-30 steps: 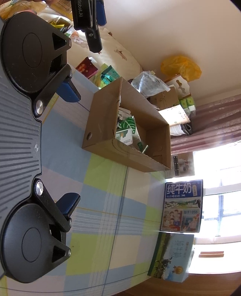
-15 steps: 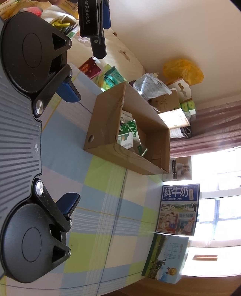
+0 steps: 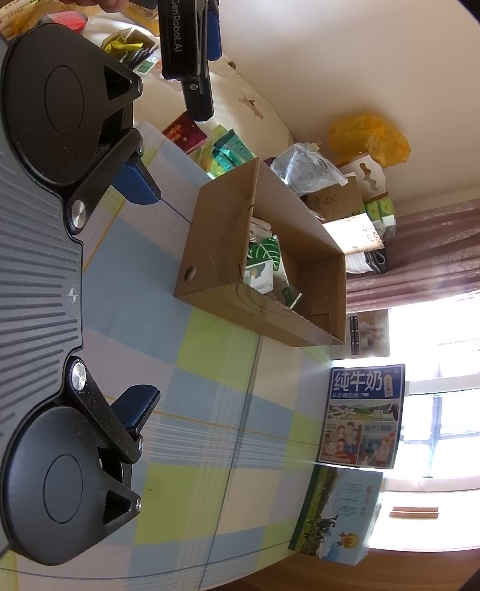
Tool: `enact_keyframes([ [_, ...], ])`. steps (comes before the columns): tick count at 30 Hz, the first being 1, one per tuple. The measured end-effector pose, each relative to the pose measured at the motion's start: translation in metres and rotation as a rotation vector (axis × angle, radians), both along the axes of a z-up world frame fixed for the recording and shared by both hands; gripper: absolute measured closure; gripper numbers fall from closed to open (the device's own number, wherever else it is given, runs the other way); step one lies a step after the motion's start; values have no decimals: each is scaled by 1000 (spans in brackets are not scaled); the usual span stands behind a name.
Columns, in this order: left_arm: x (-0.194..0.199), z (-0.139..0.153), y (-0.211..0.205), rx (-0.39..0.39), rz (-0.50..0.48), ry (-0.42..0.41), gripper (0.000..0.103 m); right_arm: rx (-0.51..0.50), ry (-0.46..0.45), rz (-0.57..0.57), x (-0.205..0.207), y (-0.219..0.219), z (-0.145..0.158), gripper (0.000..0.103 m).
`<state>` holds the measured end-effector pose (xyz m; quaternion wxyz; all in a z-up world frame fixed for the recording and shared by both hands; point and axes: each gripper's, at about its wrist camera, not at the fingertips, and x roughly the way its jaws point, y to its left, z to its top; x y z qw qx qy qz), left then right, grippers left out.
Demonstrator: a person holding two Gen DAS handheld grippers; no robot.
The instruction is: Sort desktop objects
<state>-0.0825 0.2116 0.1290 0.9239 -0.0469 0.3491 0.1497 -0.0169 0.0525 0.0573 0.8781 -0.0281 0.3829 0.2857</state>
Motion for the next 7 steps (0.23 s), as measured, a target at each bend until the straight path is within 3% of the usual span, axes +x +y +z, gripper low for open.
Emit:
enact_keyframes([
  [7, -1, -4, -2, 9, 4, -12, 1, 1, 5, -6, 1, -3, -4, 2],
])
